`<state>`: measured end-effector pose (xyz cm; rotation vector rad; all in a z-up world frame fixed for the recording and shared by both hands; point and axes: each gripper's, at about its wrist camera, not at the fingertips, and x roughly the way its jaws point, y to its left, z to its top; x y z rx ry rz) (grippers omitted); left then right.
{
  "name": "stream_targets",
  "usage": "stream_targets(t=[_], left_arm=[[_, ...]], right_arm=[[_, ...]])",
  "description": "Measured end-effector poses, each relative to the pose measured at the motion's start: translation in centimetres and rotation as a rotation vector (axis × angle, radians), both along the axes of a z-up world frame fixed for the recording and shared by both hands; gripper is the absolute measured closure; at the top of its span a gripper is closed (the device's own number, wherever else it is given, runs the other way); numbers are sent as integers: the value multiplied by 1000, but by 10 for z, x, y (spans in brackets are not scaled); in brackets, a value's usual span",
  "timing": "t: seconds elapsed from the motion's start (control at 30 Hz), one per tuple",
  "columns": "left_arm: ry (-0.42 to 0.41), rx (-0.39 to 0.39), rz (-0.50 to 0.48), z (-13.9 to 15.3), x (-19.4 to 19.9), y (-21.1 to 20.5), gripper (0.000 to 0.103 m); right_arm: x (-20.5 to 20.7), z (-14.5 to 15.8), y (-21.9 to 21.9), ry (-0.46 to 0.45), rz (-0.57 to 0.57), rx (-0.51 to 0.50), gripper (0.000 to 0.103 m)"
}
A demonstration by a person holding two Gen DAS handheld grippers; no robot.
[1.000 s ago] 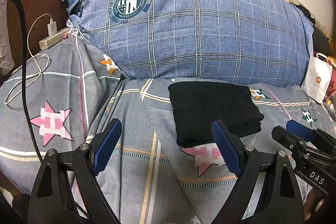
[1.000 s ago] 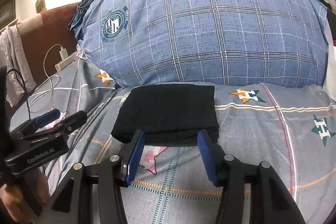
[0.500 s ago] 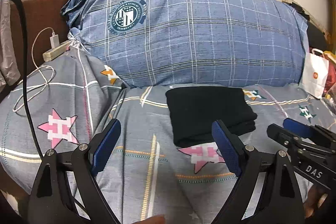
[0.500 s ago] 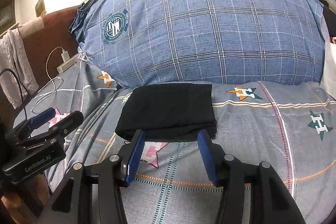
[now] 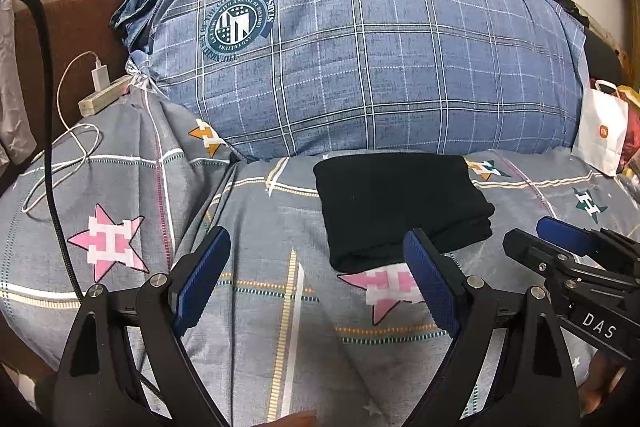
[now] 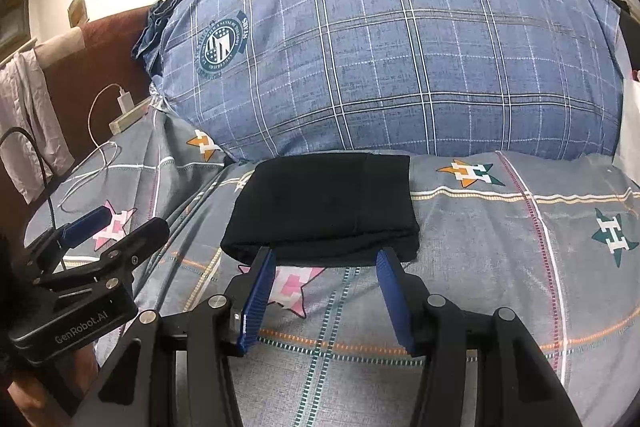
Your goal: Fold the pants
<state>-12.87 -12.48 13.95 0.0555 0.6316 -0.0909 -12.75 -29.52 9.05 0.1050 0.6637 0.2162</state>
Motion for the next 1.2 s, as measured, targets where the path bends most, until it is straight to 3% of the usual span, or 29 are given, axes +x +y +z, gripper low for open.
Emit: stream_targets(t=[1.2], left_arm=[[27,-9,-3,-4,0,-1,14]], right_arm=[[2,-5,2,20,7,-9,52]])
